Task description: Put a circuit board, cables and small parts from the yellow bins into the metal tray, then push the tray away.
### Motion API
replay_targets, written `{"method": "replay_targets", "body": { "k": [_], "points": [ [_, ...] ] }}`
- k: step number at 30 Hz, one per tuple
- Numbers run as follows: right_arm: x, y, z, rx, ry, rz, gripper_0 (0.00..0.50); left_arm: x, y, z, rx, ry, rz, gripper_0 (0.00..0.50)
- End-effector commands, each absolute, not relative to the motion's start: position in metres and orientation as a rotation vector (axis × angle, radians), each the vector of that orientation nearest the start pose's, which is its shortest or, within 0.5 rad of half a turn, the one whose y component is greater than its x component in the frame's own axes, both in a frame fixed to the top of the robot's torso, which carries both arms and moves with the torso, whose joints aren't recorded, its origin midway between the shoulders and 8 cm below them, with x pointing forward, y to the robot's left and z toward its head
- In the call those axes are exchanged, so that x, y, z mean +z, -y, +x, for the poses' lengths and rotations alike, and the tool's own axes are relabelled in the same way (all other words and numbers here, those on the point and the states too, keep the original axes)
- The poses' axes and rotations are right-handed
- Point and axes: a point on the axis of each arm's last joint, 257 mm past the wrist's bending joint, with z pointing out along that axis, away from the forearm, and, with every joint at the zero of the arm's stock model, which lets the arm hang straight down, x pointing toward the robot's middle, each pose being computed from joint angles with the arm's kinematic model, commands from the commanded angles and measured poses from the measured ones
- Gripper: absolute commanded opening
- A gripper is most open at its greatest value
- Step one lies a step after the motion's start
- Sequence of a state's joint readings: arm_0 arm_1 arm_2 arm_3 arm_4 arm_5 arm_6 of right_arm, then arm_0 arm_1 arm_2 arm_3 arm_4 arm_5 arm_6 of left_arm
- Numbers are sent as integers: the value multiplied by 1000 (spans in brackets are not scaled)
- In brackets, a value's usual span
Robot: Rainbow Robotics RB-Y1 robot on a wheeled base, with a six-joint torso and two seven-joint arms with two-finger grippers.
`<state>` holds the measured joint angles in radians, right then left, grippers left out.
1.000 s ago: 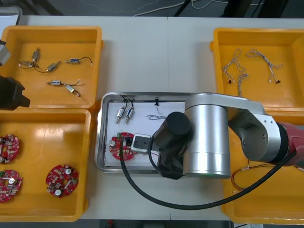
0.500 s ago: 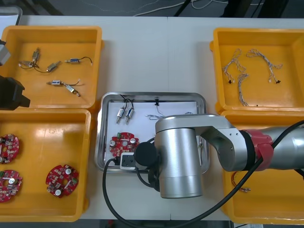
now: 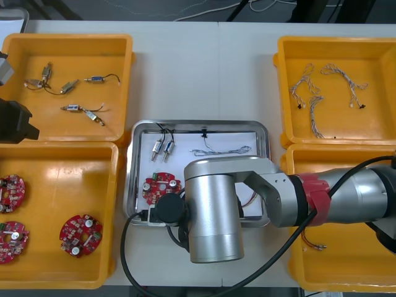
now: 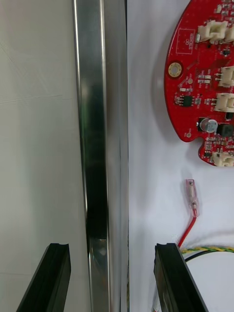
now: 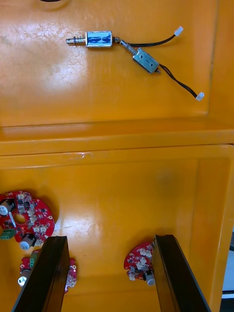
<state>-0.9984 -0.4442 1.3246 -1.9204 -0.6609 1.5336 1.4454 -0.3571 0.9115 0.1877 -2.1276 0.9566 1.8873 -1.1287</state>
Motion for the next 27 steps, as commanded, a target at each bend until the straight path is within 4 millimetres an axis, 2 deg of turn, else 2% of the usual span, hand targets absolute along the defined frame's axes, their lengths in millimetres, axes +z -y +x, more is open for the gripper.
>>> {"method": "replay_targets", "body": {
  "k": [1, 17, 18, 20, 21, 22, 24, 27],
  "points": [
    [-311, -28, 331, -304, -1957, -1993, 500, -101, -361, 407, 63, -2599, 69, 500],
    [-323, -28, 330, -322, -1965, -1987, 500, -101, -361, 407, 63, -2599, 69, 500],
    [-323, -29, 330, -320, -1965, -1987, 475, -101, -361, 407, 63, -2599, 69, 500],
    [-323, -28, 332, -327, -1964, -1982, 362, -101, -361, 407, 63, -2599, 69, 500],
    [-322, -28, 332, -326, -1962, -1982, 142, -101, -361, 407, 63, -2599, 69, 500],
    [-323, -27, 332, -325, -1963, -1981, 88, -101, -361, 407, 63, -2599, 69, 500],
    [-323, -25, 334, -327, -1968, -1975, 9, -101, -361, 407, 63, -2599, 69, 500],
    [-323, -23, 336, -331, -1969, -1972, 0, -101, -361, 407, 63, -2599, 69, 500]
  ]
}}
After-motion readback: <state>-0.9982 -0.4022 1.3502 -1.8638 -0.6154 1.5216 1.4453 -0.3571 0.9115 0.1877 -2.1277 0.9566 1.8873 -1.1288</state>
